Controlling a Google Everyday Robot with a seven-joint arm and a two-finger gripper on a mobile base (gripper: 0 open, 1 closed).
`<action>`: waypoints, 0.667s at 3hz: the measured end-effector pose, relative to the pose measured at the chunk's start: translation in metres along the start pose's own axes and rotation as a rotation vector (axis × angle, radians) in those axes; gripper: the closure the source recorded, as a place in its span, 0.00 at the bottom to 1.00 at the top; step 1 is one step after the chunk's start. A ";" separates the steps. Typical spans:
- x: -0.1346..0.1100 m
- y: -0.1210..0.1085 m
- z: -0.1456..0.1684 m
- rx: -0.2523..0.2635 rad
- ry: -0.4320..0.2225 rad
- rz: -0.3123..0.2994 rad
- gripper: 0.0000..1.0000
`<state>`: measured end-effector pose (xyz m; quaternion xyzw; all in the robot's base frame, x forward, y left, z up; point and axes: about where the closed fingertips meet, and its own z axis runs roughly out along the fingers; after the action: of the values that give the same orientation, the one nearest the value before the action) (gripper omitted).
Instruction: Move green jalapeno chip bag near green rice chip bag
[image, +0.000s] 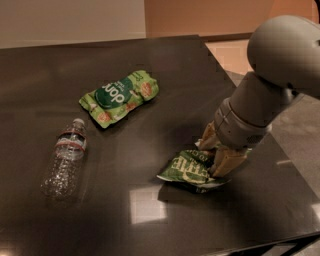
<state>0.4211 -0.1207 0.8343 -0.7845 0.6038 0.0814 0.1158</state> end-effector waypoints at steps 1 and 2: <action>-0.006 -0.020 -0.010 0.027 0.010 -0.004 0.88; -0.017 -0.051 -0.025 0.074 0.018 -0.022 1.00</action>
Offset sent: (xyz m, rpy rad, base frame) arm 0.0798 0.0376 0.0589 0.0083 -0.1435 0.0031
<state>0.4652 -0.0993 0.8671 -0.7870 0.5987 0.0505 0.1403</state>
